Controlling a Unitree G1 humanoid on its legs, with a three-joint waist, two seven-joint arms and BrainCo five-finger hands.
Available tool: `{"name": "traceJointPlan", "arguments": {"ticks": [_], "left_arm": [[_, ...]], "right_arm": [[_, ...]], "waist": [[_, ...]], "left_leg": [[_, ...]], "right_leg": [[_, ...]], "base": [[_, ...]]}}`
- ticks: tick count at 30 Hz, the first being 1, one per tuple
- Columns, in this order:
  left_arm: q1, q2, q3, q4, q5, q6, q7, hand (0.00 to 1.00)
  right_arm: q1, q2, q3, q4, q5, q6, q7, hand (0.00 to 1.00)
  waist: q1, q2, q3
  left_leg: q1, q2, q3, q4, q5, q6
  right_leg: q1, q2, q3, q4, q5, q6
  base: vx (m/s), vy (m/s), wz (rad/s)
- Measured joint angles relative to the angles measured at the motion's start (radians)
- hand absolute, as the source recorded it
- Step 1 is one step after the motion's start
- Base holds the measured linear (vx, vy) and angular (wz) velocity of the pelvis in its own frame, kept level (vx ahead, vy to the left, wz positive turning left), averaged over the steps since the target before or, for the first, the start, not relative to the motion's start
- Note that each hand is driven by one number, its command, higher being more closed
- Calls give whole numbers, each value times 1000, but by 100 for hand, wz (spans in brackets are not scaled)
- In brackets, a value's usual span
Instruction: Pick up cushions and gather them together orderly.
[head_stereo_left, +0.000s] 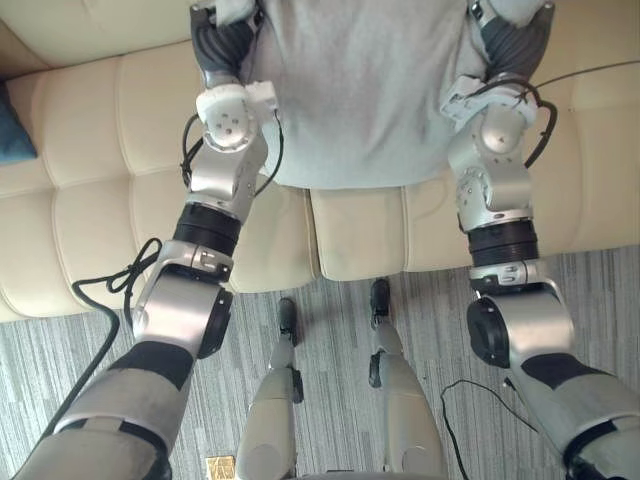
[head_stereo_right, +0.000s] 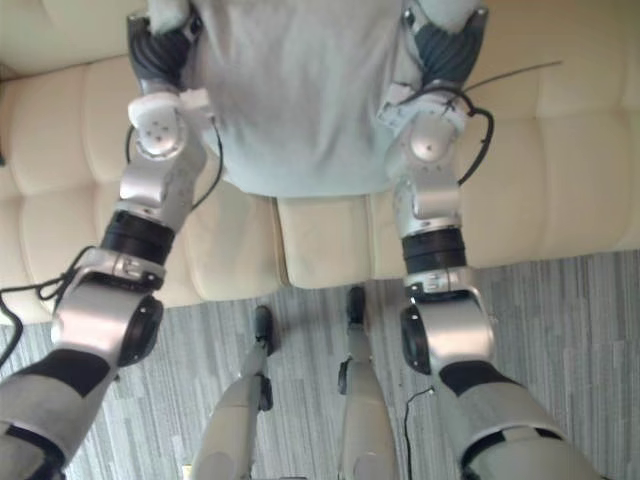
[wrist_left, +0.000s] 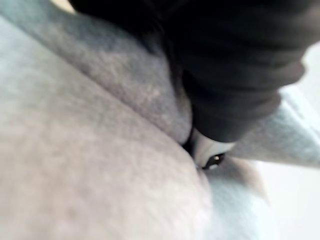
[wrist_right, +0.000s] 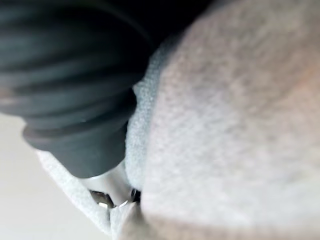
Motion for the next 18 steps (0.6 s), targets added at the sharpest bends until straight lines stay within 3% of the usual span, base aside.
{"name": "traceJointPlan", "arguments": {"ticks": [5,14,18], "left_arm": [[-64,4,41,69,4,2,8,0],[-77,88,148,109,-81,6,-64,0],[-22,140,243,80,-201,1,-85,0]], "right_arm": [[-86,-39,-1,103,11,2,-1,0],[-177,-195,1,182,207,12,52,0],[-150,-250,-69,158,290,15,52,0]], "waist": [[5,0,1],[33,0,1],[36,0,1]], "left_leg": [[-7,7,2,0,-1,-1],[-9,10,0,4,-1,-1],[10,12,-1,7,-1,-1]], "right_leg": [[-5,1,-6,0,0,0],[-3,2,-16,3,0,0],[16,2,-20,9,0,0]], "base": [[-6,0,0],[-6,0,0],[-5,0,1]]}}
